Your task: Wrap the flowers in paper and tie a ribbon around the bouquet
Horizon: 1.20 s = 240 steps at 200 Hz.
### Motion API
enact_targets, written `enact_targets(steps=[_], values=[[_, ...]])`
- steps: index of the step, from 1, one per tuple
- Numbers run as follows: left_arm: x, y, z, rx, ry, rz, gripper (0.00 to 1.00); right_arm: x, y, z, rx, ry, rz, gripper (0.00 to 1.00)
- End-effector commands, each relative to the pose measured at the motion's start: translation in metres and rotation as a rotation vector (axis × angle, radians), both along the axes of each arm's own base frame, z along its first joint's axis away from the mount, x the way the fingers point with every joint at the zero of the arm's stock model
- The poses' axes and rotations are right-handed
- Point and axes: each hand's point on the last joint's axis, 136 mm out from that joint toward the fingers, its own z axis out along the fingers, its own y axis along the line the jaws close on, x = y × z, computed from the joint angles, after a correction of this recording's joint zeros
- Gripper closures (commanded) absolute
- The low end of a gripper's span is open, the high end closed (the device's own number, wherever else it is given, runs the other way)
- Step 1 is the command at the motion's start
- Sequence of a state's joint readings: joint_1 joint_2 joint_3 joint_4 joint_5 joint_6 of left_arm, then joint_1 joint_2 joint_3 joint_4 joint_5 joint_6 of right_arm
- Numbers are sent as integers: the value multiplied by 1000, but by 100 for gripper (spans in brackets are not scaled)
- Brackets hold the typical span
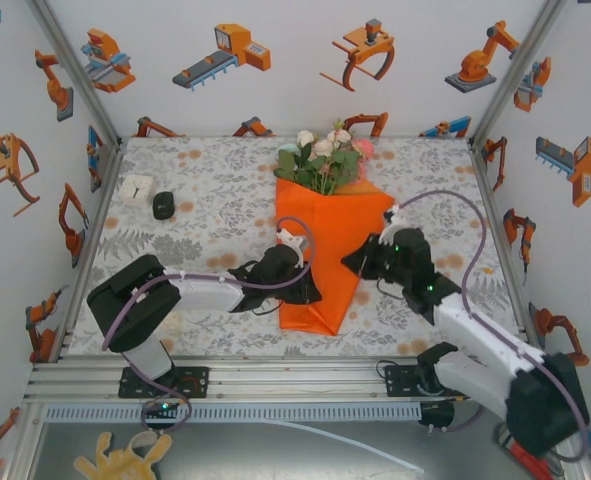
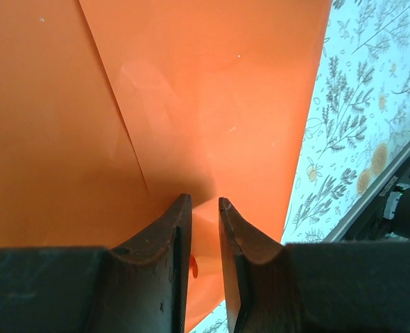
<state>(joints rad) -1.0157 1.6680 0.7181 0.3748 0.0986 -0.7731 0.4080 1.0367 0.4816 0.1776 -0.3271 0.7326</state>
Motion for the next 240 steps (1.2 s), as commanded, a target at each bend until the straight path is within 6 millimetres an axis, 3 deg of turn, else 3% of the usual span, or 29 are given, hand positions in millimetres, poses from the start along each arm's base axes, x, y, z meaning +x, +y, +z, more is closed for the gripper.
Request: enact_targets(steps=[1,20,43,95,118,139,156,179,191,209,240], values=[[-2,2,-4,-15,16,15,73,29,6,-5,265,148,56,91],[-2,6,-4,-1,14,19,73,65,-13,-34,289,195,-19,92],[-7,13,-11,28,31,24,73,95,-21,-61,344,206,-41,92],[-19,33,-26,88,59,34,75,125,-37,-122,363,228,-109,89],[-22,35,-20,65,38,13,76,130,-39,-128,357,224,-121,87],[-27,20,-4,52,-2,-74,72,130,-39,-133,354,230,-119,86],[-29,5,28,45,-114,-144,65,128,-39,-134,352,230,-119,85],[-32,-15,87,36,-312,-217,60,126,-40,-129,348,217,-121,85],[-36,-28,102,34,-354,-247,60,126,-40,-127,349,212,-121,85],[-40,-46,98,42,-339,-272,62,127,-41,-126,349,209,-127,84],[-37,-63,53,80,-252,-248,66,127,-41,-118,348,190,-131,84]])
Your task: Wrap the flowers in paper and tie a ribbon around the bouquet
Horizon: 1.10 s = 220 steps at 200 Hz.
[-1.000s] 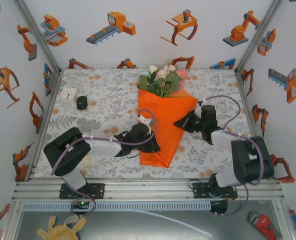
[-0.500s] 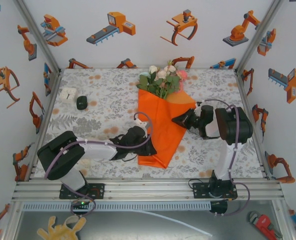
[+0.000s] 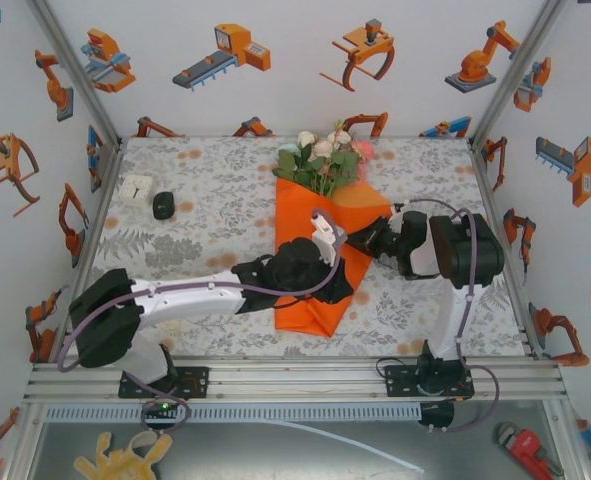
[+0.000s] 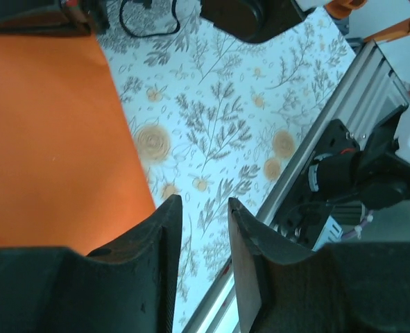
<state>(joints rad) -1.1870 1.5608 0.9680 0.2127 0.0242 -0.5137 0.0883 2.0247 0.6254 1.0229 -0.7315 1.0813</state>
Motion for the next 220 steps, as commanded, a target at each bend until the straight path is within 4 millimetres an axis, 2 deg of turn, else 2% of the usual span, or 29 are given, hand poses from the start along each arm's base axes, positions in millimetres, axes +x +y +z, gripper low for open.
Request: enact_targets(steps=[1,18,41,55,83,94,116,135,155,168,178,201,220], values=[[2,3,-67,158,59,22,66,9,-8,9,-54,-81,-50,84],[5,7,-90,209,93,54,67,8,-9,22,-57,-111,-49,80],[4,8,-102,222,112,59,67,4,-12,45,-74,-163,-64,77],[5,12,-109,244,125,81,68,3,-15,66,-86,-215,-77,77],[2,18,-112,237,142,88,68,10,-45,86,-117,-226,-184,76],[1,20,-115,231,151,92,68,17,-61,85,-126,-201,-235,76],[-1,22,-119,234,164,93,68,39,-100,64,-170,-128,-350,76],[-1,23,-117,225,163,99,68,60,-115,49,-176,-100,-372,76],[1,25,-105,198,139,103,64,75,-117,37,-196,-96,-354,76],[3,26,-88,166,119,108,58,77,-116,44,-212,-107,-332,75],[7,28,-70,130,105,120,50,75,-116,54,-244,-119,-325,72],[25,43,-18,27,66,184,35,54,-119,82,-331,-143,-308,66],[52,72,9,7,65,323,30,23,-106,93,-333,-145,-267,66]])
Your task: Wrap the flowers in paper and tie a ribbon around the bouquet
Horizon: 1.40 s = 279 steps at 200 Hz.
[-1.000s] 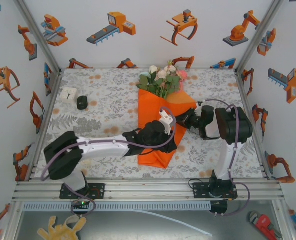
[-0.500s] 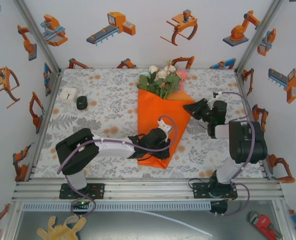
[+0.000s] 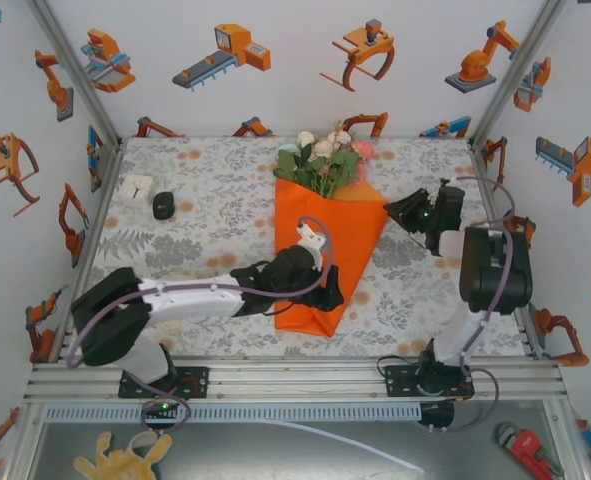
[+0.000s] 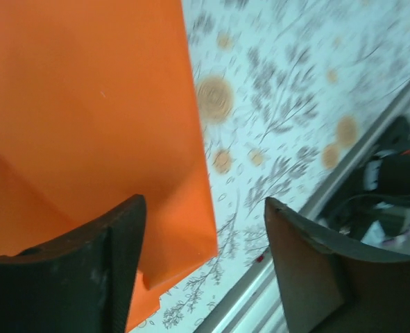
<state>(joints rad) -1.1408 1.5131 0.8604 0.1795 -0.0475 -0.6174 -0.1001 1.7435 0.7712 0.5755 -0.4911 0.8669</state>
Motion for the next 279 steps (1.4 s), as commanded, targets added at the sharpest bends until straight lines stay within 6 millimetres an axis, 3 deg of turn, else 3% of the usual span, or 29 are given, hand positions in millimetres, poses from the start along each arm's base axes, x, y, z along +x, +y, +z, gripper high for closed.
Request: enact_targets(steps=[1,16,33,60,75,101,112,124,145,162,174,186,215,244,279], values=[[34,33,44,-45,-31,173,29,-31,11,24,-73,-28,55,66],[60,60,44,-11,2,298,29,-62,29,24,-84,-11,98,66],[86,79,31,33,67,392,29,-94,54,20,-139,32,163,65],[105,56,9,17,158,307,26,-142,92,13,-177,80,262,62],[111,44,-5,-2,207,292,24,-160,97,13,-178,87,270,62],[119,24,-26,-54,285,278,23,-175,96,22,-167,79,267,61],[119,13,-33,-72,314,255,28,-178,95,26,-171,78,266,61],[119,3,-35,-109,336,228,42,-182,95,30,-173,79,273,61],[116,-11,-25,-200,346,180,84,-191,96,34,-198,65,303,60],[113,-15,-10,-228,330,161,100,-206,102,38,-260,24,365,52],[112,-14,-1,-235,316,162,100,-221,113,43,-323,-46,428,34],[111,-13,2,-241,318,165,100,-236,126,42,-382,-124,480,25],[110,-15,6,-280,346,173,100,-262,159,42,-572,-327,589,24],[111,-16,4,-303,371,193,100,-269,190,43,-788,-489,614,25],[114,-9,0,-279,369,237,100,-270,212,15,-925,-470,654,26]])
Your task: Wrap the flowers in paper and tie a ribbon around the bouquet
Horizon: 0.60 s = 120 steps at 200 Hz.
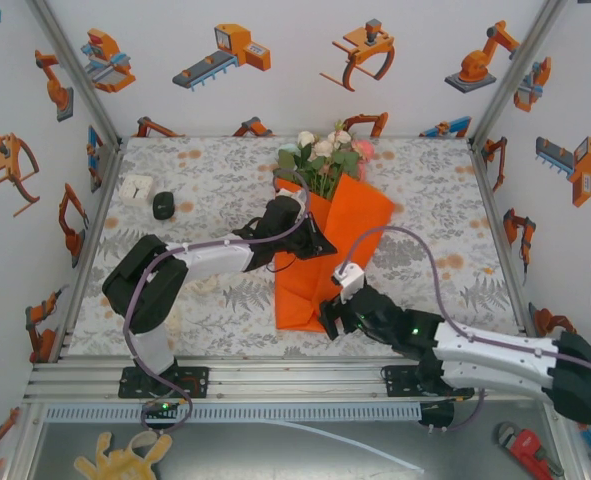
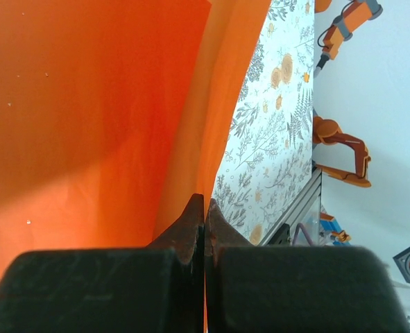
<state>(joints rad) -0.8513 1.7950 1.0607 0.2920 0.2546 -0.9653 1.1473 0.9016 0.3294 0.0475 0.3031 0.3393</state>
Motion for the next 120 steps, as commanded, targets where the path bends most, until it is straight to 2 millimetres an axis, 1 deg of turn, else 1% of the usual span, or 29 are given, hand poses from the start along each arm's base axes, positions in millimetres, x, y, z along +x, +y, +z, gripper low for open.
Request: enact_targets(steps=[1,17,33,51,68,76,92,102,110,120], values=[[4,1,15,-30,-14,38,100,23,5,13,-55,-164,-90,26],[5,5,14,-17,-6,60,100,32,-7,10,-132,-220,-176,27],[8,9,12,-11,6,90,100,40,-17,8,-196,-265,-237,32],[10,9,13,-25,19,116,99,42,-21,2,-235,-277,-274,41],[13,9,15,-36,21,130,94,44,-22,1,-263,-291,-303,51],[14,7,18,-44,10,127,89,44,-22,-1,-270,-285,-307,56],[14,-1,30,-70,-37,74,74,43,-24,-4,-264,-267,-323,64],[13,-4,44,-86,-90,37,63,43,-28,-3,-249,-264,-342,70],[12,-3,57,-94,-153,12,54,43,-32,-2,-228,-260,-361,76],[7,2,75,-96,-250,-21,51,42,-37,0,-196,-248,-379,83]])
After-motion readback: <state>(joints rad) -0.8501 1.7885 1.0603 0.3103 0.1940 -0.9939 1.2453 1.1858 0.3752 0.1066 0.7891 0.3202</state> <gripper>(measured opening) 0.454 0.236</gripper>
